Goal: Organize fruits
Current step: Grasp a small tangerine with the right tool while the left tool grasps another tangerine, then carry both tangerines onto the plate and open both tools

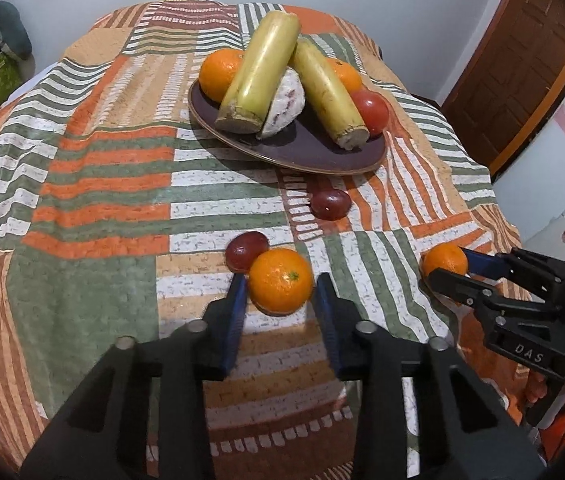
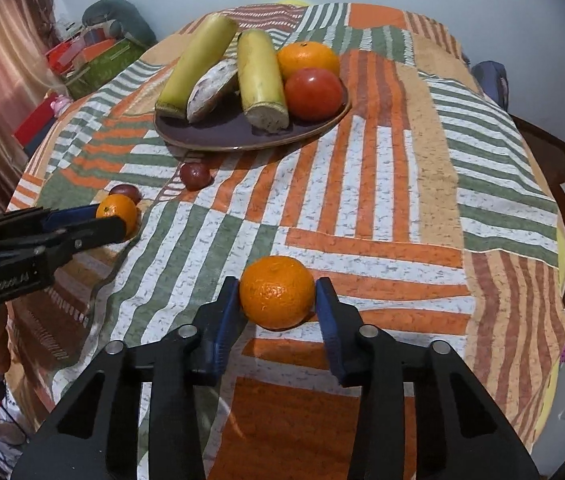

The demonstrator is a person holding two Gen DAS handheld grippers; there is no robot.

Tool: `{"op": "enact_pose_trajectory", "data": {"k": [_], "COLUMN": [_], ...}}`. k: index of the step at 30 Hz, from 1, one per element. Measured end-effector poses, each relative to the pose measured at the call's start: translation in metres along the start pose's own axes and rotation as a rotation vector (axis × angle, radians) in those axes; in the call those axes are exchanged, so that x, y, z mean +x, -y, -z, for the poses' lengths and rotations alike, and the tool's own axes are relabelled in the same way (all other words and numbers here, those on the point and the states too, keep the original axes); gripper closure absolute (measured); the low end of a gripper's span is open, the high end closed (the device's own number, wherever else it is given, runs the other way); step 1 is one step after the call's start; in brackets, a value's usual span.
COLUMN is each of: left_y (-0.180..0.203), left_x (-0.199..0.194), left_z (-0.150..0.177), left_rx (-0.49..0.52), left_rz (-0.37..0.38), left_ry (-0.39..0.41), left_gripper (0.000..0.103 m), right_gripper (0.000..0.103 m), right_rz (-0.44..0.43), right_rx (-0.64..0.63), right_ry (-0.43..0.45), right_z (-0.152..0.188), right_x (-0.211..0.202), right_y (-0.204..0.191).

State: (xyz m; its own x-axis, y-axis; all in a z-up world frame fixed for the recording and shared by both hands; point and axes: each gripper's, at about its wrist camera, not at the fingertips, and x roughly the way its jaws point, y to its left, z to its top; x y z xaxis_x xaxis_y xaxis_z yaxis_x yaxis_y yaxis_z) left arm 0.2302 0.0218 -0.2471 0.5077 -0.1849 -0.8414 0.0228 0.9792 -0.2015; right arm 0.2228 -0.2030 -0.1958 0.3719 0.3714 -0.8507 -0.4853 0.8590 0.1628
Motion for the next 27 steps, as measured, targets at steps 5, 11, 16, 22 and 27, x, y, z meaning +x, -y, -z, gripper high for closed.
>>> {"op": "enact_pose_trajectory", "data": {"k": [5,11,16,22,27], "left_y": [-0.001,0.005,0.011,0.015,0.012], "left_x": [-0.003,-0.019,-0.034,-0.042,-0.040], "left_z": [0.001,-0.003,-0.017,-0.037,-0.051], "left_rx": [-0.003,0.008,0.019,0.024,0.021], "left_rz": [0.005,0.023,0.025,0.033,0.040], "left_ry": [0.005,0.042,0.094,0.142,0.162], "left_gripper": [0.070,0.070,0.070,0.070,0.070], "right_gripper": [0.068,0.068,0.068,0.068,0.068], "right_rz": [-0.010,-0.006,-0.009,-0.015,-0.024], "right_rx": [0.005,-0.001,-0.005,-0.017,-0.025], "right_ry": [0.009,0.038,0.079,0.131,0.161], "right_z": [0.000,-0.008,-0.020,-0.040,-0.057], "right_x": [-0.002,-0.009,-0.018,-0.023,-0.019], "right_y": [0.000,-0.001,-0.002,-0.006,-0.008]}}
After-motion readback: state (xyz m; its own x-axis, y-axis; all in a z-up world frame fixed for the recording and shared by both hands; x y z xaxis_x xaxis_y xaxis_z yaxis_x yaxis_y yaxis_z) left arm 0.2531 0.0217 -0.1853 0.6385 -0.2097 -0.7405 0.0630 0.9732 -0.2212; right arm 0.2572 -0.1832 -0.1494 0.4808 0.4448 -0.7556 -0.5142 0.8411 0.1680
